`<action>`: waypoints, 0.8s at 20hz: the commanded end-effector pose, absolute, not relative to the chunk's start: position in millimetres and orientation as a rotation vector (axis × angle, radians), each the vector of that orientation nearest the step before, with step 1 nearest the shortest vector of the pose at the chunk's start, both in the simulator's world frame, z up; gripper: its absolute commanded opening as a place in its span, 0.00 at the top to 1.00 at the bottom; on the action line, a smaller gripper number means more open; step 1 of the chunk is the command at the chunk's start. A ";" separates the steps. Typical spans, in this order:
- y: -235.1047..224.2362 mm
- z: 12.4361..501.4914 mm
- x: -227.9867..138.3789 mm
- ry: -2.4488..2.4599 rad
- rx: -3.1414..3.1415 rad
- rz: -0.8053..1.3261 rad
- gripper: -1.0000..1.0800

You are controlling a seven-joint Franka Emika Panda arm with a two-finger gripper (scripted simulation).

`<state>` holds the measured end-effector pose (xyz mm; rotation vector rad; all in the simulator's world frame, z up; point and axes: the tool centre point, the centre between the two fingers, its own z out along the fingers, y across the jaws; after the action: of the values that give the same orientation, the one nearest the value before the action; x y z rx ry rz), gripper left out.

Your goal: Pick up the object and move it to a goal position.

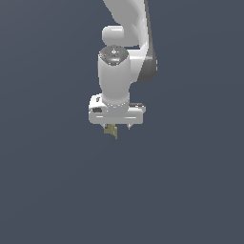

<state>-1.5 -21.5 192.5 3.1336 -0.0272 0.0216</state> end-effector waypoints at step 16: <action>-44.4 196.0 -11.4 -0.044 3.130 -0.009 0.04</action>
<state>-11.1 -44.6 196.2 3.1301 -0.0512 -0.0091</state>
